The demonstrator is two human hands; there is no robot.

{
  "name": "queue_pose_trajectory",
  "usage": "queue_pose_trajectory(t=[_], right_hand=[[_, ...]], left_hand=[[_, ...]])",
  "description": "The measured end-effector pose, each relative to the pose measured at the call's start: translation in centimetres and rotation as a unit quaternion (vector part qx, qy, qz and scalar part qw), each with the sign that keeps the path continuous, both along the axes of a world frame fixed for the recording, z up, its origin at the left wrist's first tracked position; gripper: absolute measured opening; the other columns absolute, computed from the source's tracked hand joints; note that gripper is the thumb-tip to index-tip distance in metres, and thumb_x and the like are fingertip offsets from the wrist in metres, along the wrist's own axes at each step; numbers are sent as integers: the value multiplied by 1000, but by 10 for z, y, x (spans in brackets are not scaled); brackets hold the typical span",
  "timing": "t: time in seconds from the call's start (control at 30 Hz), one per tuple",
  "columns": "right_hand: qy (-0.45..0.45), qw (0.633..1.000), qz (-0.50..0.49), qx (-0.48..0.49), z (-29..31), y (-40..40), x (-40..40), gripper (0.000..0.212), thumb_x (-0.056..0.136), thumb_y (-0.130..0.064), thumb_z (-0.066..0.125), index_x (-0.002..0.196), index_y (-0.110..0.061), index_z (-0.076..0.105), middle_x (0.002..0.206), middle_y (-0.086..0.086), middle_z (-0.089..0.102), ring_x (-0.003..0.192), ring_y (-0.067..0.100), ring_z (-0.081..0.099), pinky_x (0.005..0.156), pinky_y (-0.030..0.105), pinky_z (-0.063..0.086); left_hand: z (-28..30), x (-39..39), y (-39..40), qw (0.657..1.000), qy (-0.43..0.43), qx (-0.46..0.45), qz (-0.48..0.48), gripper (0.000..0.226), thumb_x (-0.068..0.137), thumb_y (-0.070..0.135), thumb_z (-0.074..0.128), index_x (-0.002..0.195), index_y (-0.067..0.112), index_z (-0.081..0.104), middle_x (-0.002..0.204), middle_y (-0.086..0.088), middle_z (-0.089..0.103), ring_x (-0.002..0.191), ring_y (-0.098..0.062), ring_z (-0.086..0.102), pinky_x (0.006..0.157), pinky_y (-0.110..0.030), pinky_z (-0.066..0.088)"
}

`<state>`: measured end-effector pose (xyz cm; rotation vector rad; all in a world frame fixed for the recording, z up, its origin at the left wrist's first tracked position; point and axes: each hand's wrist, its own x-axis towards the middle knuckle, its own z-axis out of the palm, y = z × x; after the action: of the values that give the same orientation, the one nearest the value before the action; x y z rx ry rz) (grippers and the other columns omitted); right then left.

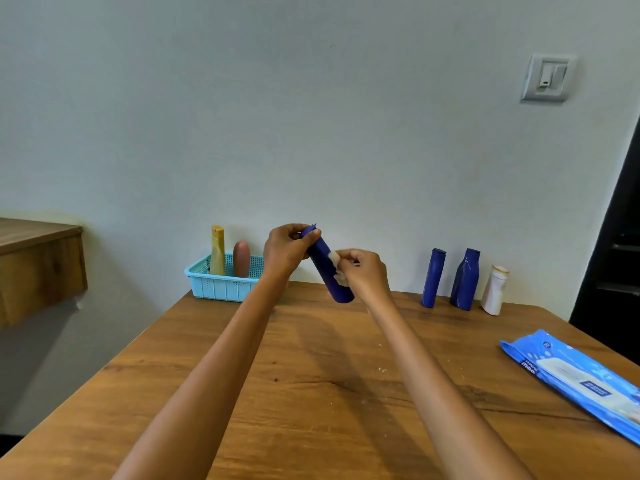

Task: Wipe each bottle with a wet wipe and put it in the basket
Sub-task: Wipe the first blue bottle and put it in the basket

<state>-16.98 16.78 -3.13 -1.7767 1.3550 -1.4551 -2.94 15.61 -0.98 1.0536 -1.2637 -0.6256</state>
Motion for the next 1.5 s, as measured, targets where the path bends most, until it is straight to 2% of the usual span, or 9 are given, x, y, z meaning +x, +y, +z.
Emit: queue_pose_trajectory(t=[0.2,0.3,0.4,0.5,0.7,0.87,1.1,1.33,1.5], right_hand=[[-6,993,-17,-115,6,7,16,26,92,-15,53,115,-14,66,113,2,63,99,15,59,81,27,51],[20,992,-39,-114,-4,3,11,26,94,-19,50,112,-16,67,103,0,65,88,13,60,70,25,50],[66,996,-33,-42,-16,-2,-2,26,95,-21,45,80,-15,66,72,-2,60,61,9,50,53,20,35],[14,997,-9,71,-22,-4,-16,37,95,-20,46,57,-16,48,57,-3,48,55,13,42,54,25,30],[-183,958,119,183,-2,13,-28,13,94,-18,48,90,-14,60,86,6,68,75,13,62,66,24,49],[-425,829,256,258,-15,6,-34,34,86,-22,61,117,-11,51,112,15,61,91,22,62,72,30,54],[-484,784,242,305,-30,-8,-24,45,90,-26,59,126,-2,49,108,21,62,72,24,65,61,28,59],[-531,758,186,329,-25,-10,-17,30,98,-14,43,121,4,44,123,27,55,110,36,59,94,42,50],[-601,710,162,330,-21,-11,-21,33,99,-8,31,127,8,36,128,30,48,117,39,53,100,43,45]], left_hand=[[3,-2,3,1000,26,-5,-4,32,83,26,70,107,6,65,94,-13,70,87,-25,69,84,-42,56],[9,3,6,999,23,-25,19,30,86,24,66,111,7,63,93,-9,68,87,-23,68,83,-37,57],[13,9,9,999,34,-31,9,28,88,20,64,113,7,62,94,-8,67,88,-23,67,81,-33,57],[15,12,12,997,34,-35,-55,25,90,14,60,115,5,60,99,-11,66,89,-22,67,76,-26,57],[11,10,14,986,24,-39,-159,22,93,11,54,115,10,58,98,-5,66,91,-15,66,74,-24,57],[9,14,13,989,54,-60,-120,26,93,13,53,119,7,55,101,-8,64,92,-15,65,76,-23,57],[7,15,7,994,-46,-101,19,32,88,19,63,119,10,58,103,-6,64,96,-18,63,79,-21,54],[4,-10,10,971,-176,-156,50,31,81,14,71,110,10,63,99,4,62,83,-9,58,68,-1,43],[-8,-26,12,949,-255,-186,-5,32,79,7,72,109,8,62,104,-2,64,93,-17,61,81,-22,53]])
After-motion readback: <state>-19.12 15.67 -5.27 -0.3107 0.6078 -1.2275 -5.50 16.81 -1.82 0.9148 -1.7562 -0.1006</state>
